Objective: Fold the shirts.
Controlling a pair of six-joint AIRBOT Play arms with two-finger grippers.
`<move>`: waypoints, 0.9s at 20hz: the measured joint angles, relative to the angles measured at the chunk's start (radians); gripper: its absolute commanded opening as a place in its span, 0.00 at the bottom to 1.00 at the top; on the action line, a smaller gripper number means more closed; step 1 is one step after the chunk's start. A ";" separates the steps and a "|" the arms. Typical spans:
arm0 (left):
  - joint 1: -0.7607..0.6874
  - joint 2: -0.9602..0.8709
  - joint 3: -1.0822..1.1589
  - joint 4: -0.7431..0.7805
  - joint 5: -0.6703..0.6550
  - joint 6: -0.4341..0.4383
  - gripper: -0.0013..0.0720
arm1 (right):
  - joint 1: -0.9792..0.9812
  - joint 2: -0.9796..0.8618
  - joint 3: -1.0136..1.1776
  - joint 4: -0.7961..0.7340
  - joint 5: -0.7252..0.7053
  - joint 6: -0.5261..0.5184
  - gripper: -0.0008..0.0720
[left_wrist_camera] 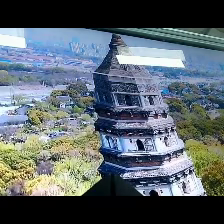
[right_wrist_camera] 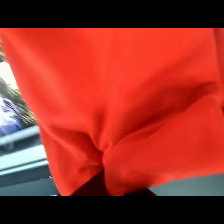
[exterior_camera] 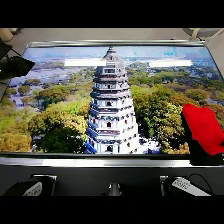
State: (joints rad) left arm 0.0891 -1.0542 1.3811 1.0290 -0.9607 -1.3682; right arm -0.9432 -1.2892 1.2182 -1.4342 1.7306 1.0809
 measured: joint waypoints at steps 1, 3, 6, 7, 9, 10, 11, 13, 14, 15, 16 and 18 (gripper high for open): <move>0.000 0.000 0.000 0.000 0.000 0.000 0.05 | 0.000 0.003 -0.042 -0.019 -0.020 -0.001 0.04; -0.001 0.000 0.000 0.000 0.000 0.000 0.05 | 0.000 0.006 -0.105 -0.061 -0.047 -0.004 0.05; -0.002 0.000 0.000 -0.001 0.000 0.000 0.05 | 0.000 0.009 -0.154 -0.127 -0.065 0.002 0.90; -0.002 0.000 0.000 -0.003 0.000 0.000 0.05 | 0.000 0.010 -0.161 -0.136 -0.075 0.003 0.92; -0.003 0.000 0.002 -0.015 0.000 0.000 0.05 | 0.000 0.010 -0.158 -0.146 -0.085 0.009 0.92; -0.003 0.001 0.005 -0.025 -0.001 0.000 0.05 | 0.000 0.011 -0.135 -0.153 -0.098 0.007 0.92; -0.003 0.002 0.013 -0.037 0.000 0.000 0.05 | 0.000 0.011 -0.098 -0.158 -0.108 -0.002 0.92; -0.004 0.004 0.047 -0.056 0.002 0.000 0.05 | 0.000 0.011 0.034 -0.154 -0.144 -0.027 0.91; -0.008 0.003 0.070 -0.058 0.009 0.000 0.04 | 0.001 0.011 0.124 -0.132 -0.185 -0.042 0.89; -0.015 -0.001 0.097 -0.050 0.024 0.000 0.04 | 0.008 0.011 0.209 -0.101 -0.226 -0.055 0.89; -0.027 -0.011 0.123 -0.021 0.035 -0.002 0.04 | 0.030 0.012 0.299 -0.059 -0.274 -0.070 0.89; -0.067 -0.050 0.175 0.113 0.040 -0.068 0.05 | 0.107 0.013 0.434 -0.010 -0.344 -0.077 0.89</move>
State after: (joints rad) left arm 0.0219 -1.1046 1.5562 1.1423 -0.9211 -1.4364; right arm -0.8364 -1.2762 1.6524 -1.4441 1.3869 1.0042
